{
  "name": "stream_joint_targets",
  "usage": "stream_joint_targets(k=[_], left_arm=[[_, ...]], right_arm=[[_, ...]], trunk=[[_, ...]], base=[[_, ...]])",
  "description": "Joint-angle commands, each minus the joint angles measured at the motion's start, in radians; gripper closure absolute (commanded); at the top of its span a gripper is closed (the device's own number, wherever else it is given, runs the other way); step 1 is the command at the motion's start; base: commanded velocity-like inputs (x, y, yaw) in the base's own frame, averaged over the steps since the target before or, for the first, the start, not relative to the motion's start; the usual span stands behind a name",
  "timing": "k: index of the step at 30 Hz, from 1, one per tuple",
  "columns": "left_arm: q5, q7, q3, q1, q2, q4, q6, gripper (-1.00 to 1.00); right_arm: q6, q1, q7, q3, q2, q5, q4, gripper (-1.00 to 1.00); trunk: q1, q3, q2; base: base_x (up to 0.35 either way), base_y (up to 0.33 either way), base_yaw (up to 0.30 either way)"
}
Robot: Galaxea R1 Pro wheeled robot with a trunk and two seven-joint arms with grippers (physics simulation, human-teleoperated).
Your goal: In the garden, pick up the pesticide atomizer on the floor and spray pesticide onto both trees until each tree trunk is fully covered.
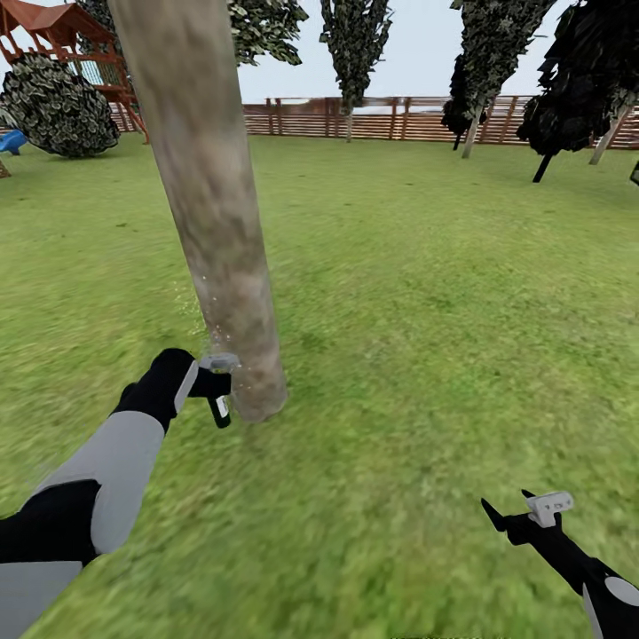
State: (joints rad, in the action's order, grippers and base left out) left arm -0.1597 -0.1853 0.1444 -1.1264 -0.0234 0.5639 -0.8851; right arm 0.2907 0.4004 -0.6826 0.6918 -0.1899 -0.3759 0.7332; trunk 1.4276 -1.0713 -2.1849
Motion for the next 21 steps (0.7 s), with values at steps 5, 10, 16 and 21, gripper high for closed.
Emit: stream_joint_targets(k=[5,10,16,21], left_arm=[[0.001,-0.002,-0.014,0.045,-0.001,0.002,0.022,1.0],[0.001,0.0,-0.013,0.021,-0.004,0.04,0.006,1.0],[0.003,0.0,-0.014,-0.057,-0.001,0.163,-0.076,1.0],[0.002,0.001,-0.014,-0.143,0.001,0.169,-0.123,1.0]], right_arm=[[0.0,0.0,0.0,0.0,0.001,0.0,0.001,-1.0],[-0.001,0.0,0.0,0.001,0.001,0.0,0.001,-1.0],[-0.001,0.0,0.0,0.002,0.001,0.0,0.002,-1.0],[-0.001,0.0,0.0,0.002,0.0,0.0,0.002,-1.0]], trunk=[[0.0,0.001,0.0],[0.0,0.001,0.0],[0.0,0.001,0.0],[0.0,0.001,0.0]], base=[[0.0,0.0,-0.07],[-0.011,0.0,-0.003],[-0.129,0.0,0.0],[-0.004,0.0,0.0]])
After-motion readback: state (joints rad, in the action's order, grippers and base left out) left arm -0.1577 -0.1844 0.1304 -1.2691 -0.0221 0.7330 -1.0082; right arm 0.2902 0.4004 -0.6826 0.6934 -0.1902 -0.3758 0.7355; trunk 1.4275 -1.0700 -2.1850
